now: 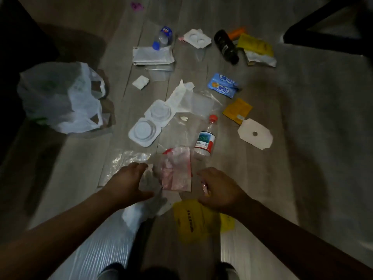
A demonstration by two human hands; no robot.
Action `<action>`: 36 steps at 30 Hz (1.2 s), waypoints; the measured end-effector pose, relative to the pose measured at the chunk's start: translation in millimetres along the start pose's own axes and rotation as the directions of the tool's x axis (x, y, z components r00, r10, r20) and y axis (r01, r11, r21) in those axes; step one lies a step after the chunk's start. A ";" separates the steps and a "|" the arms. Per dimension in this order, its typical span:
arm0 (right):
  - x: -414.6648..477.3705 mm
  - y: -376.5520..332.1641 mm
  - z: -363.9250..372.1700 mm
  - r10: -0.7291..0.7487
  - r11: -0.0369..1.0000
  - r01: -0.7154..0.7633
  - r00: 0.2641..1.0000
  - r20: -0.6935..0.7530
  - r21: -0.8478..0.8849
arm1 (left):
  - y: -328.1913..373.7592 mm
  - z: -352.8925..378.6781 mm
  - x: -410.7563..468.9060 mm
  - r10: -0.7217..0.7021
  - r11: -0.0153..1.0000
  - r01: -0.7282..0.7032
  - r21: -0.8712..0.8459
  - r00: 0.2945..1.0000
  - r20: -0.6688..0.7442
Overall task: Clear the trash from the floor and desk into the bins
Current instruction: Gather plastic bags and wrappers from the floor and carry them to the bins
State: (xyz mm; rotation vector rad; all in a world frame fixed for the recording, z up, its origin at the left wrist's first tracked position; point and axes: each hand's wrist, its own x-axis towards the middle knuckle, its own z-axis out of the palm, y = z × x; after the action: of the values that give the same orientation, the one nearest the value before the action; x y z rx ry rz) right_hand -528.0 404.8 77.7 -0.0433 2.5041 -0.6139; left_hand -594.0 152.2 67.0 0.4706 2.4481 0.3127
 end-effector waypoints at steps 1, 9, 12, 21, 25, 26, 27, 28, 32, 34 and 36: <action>13.0 4.6 8.8 -0.028 0.999 0.027 0.999 -0.020 -0.019 | -7.9 11.5 8.9 0.022 1.000 -0.022 0.020 0.999 -0.032; 35.5 11.5 41.1 -0.107 0.994 0.105 0.990 -0.093 -0.029 | -27.1 33.9 11.8 0.006 1.000 -0.007 -0.007 0.992 -0.126; 28.1 12.9 39.7 -0.031 0.998 0.036 0.994 -0.100 0.049 | -24.7 30.3 4.3 -0.033 0.999 0.035 0.010 0.994 -0.099; 50.5 27.0 57.6 0.073 0.980 -0.064 0.996 -0.041 0.187 | -34.5 44.4 24.9 -0.114 0.993 0.115 0.006 0.992 -0.049; 60.1 27.2 67.8 0.054 0.976 -0.036 0.995 -0.078 0.216 | -42.1 51.8 37.5 -0.123 0.991 0.126 0.038 0.991 -0.053; 65.5 27.8 71.2 0.061 0.976 -0.041 0.994 -0.086 0.216 | -44.2 54.7 42.9 -0.112 0.992 0.115 0.057 0.992 -0.065; 71.3 28.8 75.1 0.072 0.976 -0.051 0.993 -0.093 0.211 | -45.9 57.5 48.1 -0.103 0.991 0.108 0.077 0.992 -0.073; 76.3 29.0 77.9 0.082 0.979 -0.061 0.991 -0.103 0.196 | -47.5 60.6 53.3 -0.098 0.990 0.106 0.098 0.992 -0.079; 91.0 26.1 83.7 0.119 0.981 -0.092 0.980 -0.162 0.169 | -49.1 68.4 66.4 -0.119 0.983 0.127 0.133 0.991 -0.067; 94.8 23.7 86.5 0.135 0.970 -0.094 0.976 -0.173 0.225 | -50.0 73.4 69.7 -0.137 0.983 0.144 0.116 0.988 -0.067; 98.8 23.4 91.2 0.151 0.953 -0.094 0.971 -0.185 0.289 | -50.9 79.7 72.2 -0.134 0.978 0.146 0.148 0.987 -0.088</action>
State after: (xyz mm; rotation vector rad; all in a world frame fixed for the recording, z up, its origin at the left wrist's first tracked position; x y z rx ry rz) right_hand -561.3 372.1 -50.5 0.2941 2.5646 -0.9541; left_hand -611.8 143.7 -50.4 0.3536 2.5774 0.0844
